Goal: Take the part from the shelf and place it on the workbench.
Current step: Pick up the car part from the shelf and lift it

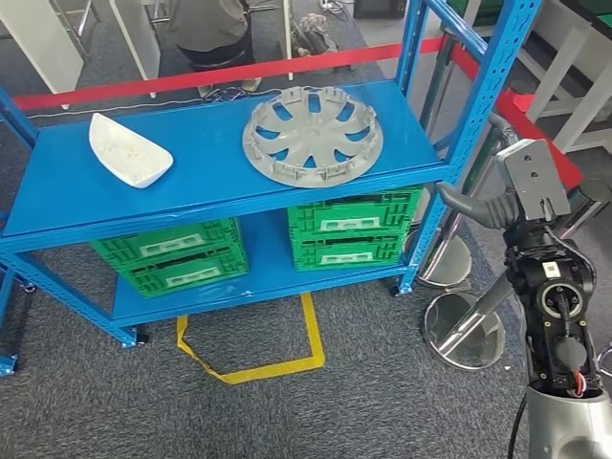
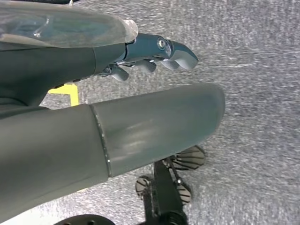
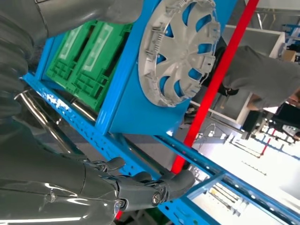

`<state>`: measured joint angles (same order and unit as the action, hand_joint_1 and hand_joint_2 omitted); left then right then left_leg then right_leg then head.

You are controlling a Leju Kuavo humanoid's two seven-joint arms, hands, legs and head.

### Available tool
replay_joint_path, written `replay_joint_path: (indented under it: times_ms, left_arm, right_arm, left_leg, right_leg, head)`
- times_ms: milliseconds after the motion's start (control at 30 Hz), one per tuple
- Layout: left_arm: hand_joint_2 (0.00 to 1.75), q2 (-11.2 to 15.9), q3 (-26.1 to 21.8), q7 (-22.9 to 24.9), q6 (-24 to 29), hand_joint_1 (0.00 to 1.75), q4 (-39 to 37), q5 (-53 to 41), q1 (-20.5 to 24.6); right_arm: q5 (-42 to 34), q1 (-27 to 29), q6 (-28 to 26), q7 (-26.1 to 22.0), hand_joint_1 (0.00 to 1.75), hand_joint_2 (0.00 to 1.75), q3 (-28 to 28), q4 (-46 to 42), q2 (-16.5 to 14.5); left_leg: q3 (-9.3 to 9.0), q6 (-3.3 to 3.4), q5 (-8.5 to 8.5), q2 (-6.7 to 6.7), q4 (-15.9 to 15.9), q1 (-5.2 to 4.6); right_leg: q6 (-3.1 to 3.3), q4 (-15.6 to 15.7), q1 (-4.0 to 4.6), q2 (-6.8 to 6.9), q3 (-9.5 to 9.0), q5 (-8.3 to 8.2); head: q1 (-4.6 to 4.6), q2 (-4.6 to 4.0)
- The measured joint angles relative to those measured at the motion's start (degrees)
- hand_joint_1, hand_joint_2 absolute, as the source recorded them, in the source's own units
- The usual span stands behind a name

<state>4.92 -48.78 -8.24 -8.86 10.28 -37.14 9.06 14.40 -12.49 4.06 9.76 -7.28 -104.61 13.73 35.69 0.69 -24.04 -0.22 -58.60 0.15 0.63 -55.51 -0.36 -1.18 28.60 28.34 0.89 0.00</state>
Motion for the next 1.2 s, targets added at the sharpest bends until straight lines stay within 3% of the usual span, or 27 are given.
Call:
replay_joint_path:
  times_ms: [33, 100, 167, 200, 233, 300, 333, 367, 400, 467, 533, 633, 700, 733, 833, 867, 900, 967, 1033, 1067, 1200]
  left_arm:
    - [0.0, 0.1, 0.0, 0.0, 0.0, 0.0, 0.0, 0.0, 0.0]
    - [0.0, 0.1, 0.0, 0.0, 0.2, 0.0, 0.0, 0.0, 0.0]
    - [0.0, 0.1, 0.0, 0.0, 0.2, 0.0, 0.0, 0.0, 0.0]
    - [0.0, 0.1, 0.0, 0.0, 0.2, 0.0, 0.0, 0.0, 0.0]
    - [0.0, 0.0, 0.0, 0.0, 0.2, 0.0, 0.0, 0.0, 0.0]
    - [0.0, -0.1, 0.0, 0.0, 0.2, 0.0, 0.0, 0.0, 0.0]
    - [0.0, -0.1, 0.0, 0.0, 0.2, 0.0, 0.0, 0.0, 0.0]
    - [0.0, -0.2, 0.0, 0.0, 0.2, 0.0, 0.0, 0.0, 0.0]
    - [0.0, -0.2, 0.0, 0.0, 0.2, 0.0, 0.0, 0.0, -0.1]
    - [0.0, -0.3, 0.0, 0.0, 0.2, 0.0, 0.0, 0.0, -0.1]
    - [0.0, -0.4, 0.0, 0.0, 0.2, 0.0, 0.0, 0.0, 0.0]
    - [0.0, -0.3, 0.0, 0.1, 0.2, 0.0, 0.0, 0.0, 0.1]
    - [0.0, -0.3, 0.0, 0.1, 0.2, 0.0, 0.0, -0.1, 0.1]
    - [0.0, -0.3, 0.0, 0.1, 0.2, 0.0, 0.0, -0.1, 0.2]
    - [0.0, -0.2, 0.0, 0.2, 0.2, 0.0, 0.0, -0.1, 0.1]
    - [0.0, -0.2, 0.0, 0.2, 0.2, 0.0, 0.0, -0.1, 0.0]
    - [0.0, -0.2, 0.0, 0.2, 0.1, 0.0, 0.0, -0.1, 0.0]
    - [0.0, -0.1, 0.0, 0.2, 0.1, 0.0, 0.0, 0.0, -0.1]
    - [0.0, 0.0, 0.0, 0.2, 0.1, 0.0, 0.0, 0.0, 0.0]
    - [0.0, 0.0, 0.0, 0.2, 0.1, 0.0, 0.0, 0.0, 0.0]
    - [0.0, 0.0, -0.1, 0.2, 0.1, 0.0, 0.0, 0.0, -0.1]
  right_arm:
    - [0.0, 0.0, 0.0, 0.0, 0.0, 1.75, 0.0, 0.0, 0.0]
    - [0.0, 0.0, 0.0, 0.0, 0.0, 1.75, 0.0, 0.0, 0.0]
    - [0.0, 0.0, 0.0, 0.0, 0.0, 1.75, -0.1, 0.0, 0.0]
    - [0.0, 0.0, 0.0, 0.0, 0.0, 1.75, -0.2, 0.0, 0.0]
    - [0.0, -0.1, 0.0, 0.0, 0.0, 1.75, -0.2, 0.0, 0.1]
    - [0.0, -0.1, 0.1, 0.0, 0.0, 1.75, -0.3, 0.1, 0.1]
    - [0.0, 0.0, 0.2, 0.0, 0.0, 1.75, -0.3, 0.2, 0.1]
    - [0.0, 0.1, 0.3, 0.0, 0.0, 1.75, -0.3, 0.3, 0.1]
    - [0.0, 0.1, 0.4, 0.0, 0.0, 1.75, -0.3, 0.4, 0.1]
    - [0.0, 0.0, 0.7, 0.0, 0.0, 1.75, -0.3, 0.5, 0.1]
    - [0.0, -0.2, 0.8, 0.0, 0.0, 1.75, -0.3, 0.6, 0.1]
    - [0.0, -0.5, 1.4, 0.0, 0.0, 1.75, -0.3, 0.8, 0.1]
    - [0.0, -0.8, 1.8, 0.0, 0.0, 1.75, -0.2, 0.8, 0.1]
    - [0.0, -1.1, 2.0, -0.1, 0.0, 1.75, -0.2, 0.9, 0.1]
    - [0.0, -1.6, 2.4, -0.1, 0.0, 1.75, -0.1, 1.3, 0.1]
    - [0.0, -1.6, 2.5, -0.1, 0.0, 1.75, -0.1, 1.4, 0.1]
    - [-0.2, -1.7, 2.6, -0.1, 0.0, 1.75, -0.1, 1.5, 0.1]
    - [-0.7, -2.1, 2.9, -0.1, 0.0, 1.75, 0.0, 1.8, 0.1]
    - [-1.0, -2.5, 3.1, -0.1, 0.0, 1.75, 0.0, 2.1, 0.1]
    - [-1.1, -2.7, 3.2, 0.0, 0.0, 1.75, 0.1, 2.2, 0.1]
    - [-1.5, -3.1, 3.5, 0.0, 0.0, 1.75, 0.4, 2.8, 0.3]
  left_leg:
    - [-0.94, 0.3, 0.52, -0.03, 2.1, -0.26]
    - [-1.4, 0.46, 0.21, 0.01, 3.2, -0.49]
    - [-2.16, 0.77, 0.15, 0.08, 4.0, -0.18]
    - [-2.7, 0.99, 0.1, 0.12, 4.5, 0.02]
    - [-3.25, 1.18, -0.01, 0.16, 4.8, 0.2]
    - [-3.92, 1.44, -0.49, 0.16, 4.9, 0.19]
    - [-4.24, 1.44, -0.76, 0.16, 4.9, 0.2]
    - [-4.61, 1.38, -1.06, 0.14, 4.9, 0.2]
    - [-5.09, 1.26, -1.4, 0.11, 4.8, 0.22]
    - [-6.22, 0.85, -2.23, 0.03, 4.8, 0.25]
    - [-6.7, 0.26, -2.89, -0.04, 4.5, 0.06]
    - [-6.51, -0.49, -3.18, 0.04, 4.5, -0.12]
    - [-5.78, -1.07, -4.27, 0.08, 2.6, -0.03]
    - [-4.38, -1.39, -5.57, 0.07, -0.2, 0.04]
    - [2.77, -1.88, -9.55, 0.07, -12.2, 0.22]
    - [4.25, -1.86, -9.29, 0.07, -13.9, 0.24]
    - [4.44, -1.75, -7.72, 0.07, -12.9, 0.24]
    - [1.8, -1.32, -2.73, 0.06, -5.4, 0.23]
    - [-1.16, -0.84, -0.01, 0.02, 1.5, -0.02]
    - [-1.84, -0.6, 0.2, -0.01, 3.0, -0.17]
    - [-2.63, 0.46, -0.21, -0.03, 3.9, -0.03]
  right_leg:
    - [-0.2, 0.1, 0.02, -0.08, -0.12, 0.2]
    - [-0.79, 0.4, -0.07, -0.21, -0.23, 0.44]
    - [-1.37, 0.1, -0.11, 0.05, -0.27, 1.04]
    - [-1.61, -1.5, -0.07, 0.23, 0.32, 1.93]
    - [-1.83, -4.5, -0.1, 0.43, 1.68, 3.3]
    - [-2.2, -12.9, -0.21, 0.56, 6.18, 6.34]
    - [-2.37, -15.9, -0.29, 0.59, 8.2, 6.85]
    - [-2.5, -16.9, -0.38, 0.63, 9.29, 6.2]
    - [-2.59, -15.4, -0.48, 0.69, 9.16, 4.32]
    - [-2.63, -7.6, -0.7, 0.92, 6.19, -0.82]
    - [-2.3, -1.4, -0.64, 1.03, 3.48, -3.02]
    - [-1.26, -0.2, -0.51, 0.73, 2.67, -2.54]
    - [-0.68, 0.0, -0.69, 0.68, 2.38, -2.46]
    - [-0.41, 0.1, -0.8, 0.71, 2.21, -2.37]
    - [0.11, 0.1, -0.69, 0.79, 1.99, -1.96]
    - [0.18, 0.1, -0.65, 0.78, 1.84, -1.8]
    - [0.18, 0.1, -0.64, 0.74, 1.58, -1.6]
    - [0.0, 0.1, -0.64, 0.64, 0.88, -1.11]
    - [-0.43, 0.2, -0.48, 0.5, 0.45, -0.64]
    - [-0.71, 0.3, -0.42, 0.43, 0.37, -0.47]
    - [-1.99, -0.3, -0.49, 0.51, 0.42, 0.61]
  head:
    - [-0.01, 0.0]
    - [-0.09, 0.0]
    - [0.06, 0.0]
    - [0.28, 0.0]
    - [0.59, 0.0]
    - [1.18, 0.0]
    - [1.44, 0.0]
    - [1.66, 0.0]
    - [1.87, 0.0]
    - [2.34, 0.0]
    - [2.59, 0.0]
    - [2.27, 0.0]
    - [1.85, 0.0]
    - [1.48, 0.0]
    - [0.38, 0.0]
    - [0.28, 0.0]
    - [0.22, 0.0]
    - [0.1, 0.0]
    - [-0.08, 0.0]
    - [-0.15, 0.0]
    - [-0.04, 0.0]
